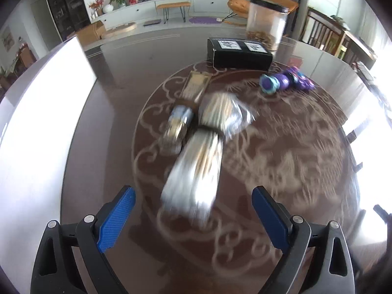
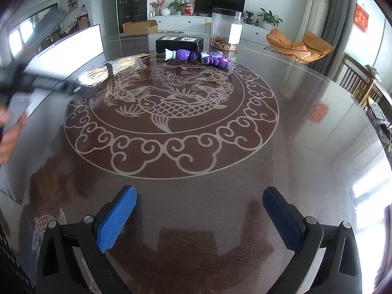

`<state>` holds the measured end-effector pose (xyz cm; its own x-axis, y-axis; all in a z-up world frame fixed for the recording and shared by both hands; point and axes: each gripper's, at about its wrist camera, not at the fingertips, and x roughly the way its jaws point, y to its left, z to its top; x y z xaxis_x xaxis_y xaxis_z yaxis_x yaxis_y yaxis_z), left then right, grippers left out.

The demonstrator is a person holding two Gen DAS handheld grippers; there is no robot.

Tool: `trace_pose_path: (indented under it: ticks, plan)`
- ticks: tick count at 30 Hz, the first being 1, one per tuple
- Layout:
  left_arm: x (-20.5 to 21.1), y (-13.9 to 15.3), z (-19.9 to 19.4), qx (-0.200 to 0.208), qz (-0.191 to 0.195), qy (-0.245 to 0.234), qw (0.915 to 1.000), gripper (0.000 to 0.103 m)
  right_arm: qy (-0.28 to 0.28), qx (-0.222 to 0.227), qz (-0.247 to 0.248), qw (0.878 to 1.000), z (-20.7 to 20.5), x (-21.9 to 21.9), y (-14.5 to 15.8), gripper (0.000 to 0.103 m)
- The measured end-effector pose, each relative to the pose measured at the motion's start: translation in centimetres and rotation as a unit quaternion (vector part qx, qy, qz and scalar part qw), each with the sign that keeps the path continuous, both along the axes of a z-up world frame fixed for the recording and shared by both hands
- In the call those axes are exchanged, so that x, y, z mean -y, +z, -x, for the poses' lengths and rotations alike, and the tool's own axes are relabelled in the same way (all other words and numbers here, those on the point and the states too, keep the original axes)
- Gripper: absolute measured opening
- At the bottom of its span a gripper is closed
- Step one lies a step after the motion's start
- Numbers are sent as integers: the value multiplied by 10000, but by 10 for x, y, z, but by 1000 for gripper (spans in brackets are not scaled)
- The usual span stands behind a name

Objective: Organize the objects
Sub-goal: 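Grasp the bundled cotton swabs with the left gripper and set them down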

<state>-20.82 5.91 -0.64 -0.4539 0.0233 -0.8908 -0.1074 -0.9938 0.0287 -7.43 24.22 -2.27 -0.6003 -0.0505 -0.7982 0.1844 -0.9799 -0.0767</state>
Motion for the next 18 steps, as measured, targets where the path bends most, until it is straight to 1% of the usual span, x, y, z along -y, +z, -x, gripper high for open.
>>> trace_pose_path:
  ticks: [1,2,3,4,6,8,11,13,14,15,16,17,18]
  plan:
    - [-1,-2,5,19,51,74,10000,89,-2,9,20,10000,0,-1,0,103]
    - [-2,-4,10,41,55,146,9999,69,-3,15,34,10000,0,-1,0,103]
    - [0,-3,10,-12,-107,151,9998,50,-4,17,38,10000,0,-1,0,103]
    - [1,-2,9,-66,-104,250,9996,43,-4,13,29,10000,0,0,0,103]
    - [3,-2,-2,-100,-187,196,9996,37,-4,13,28,10000,0,-1,0,103]
    - [6,-3,-28,-142,-221,178,9995,37,-5,15,30,10000,1,-1,0,103]
    - [16,-4,-74,-158,-416,213,9988,37,-6,11,23,10000,1,0,0,103]
    - [24,-5,-105,-185,-477,251,9984,38,-6,9,20,10000,1,0,0,103]
    - [28,-5,-119,-231,-472,270,9983,42,-5,7,15,10000,1,0,0,103]
    - [30,-6,-126,-252,-424,279,9984,57,-5,5,10,10000,1,0,0,103]
    - [31,-8,-131,-240,-315,282,9988,69,-5,5,8,10000,0,0,0,103]
    - [32,-10,-129,-227,-221,289,9991,87,-6,5,7,10000,0,-1,0,103]
    - [32,-12,-127,-237,-152,298,9992,90,-6,5,7,10000,0,-1,0,103]
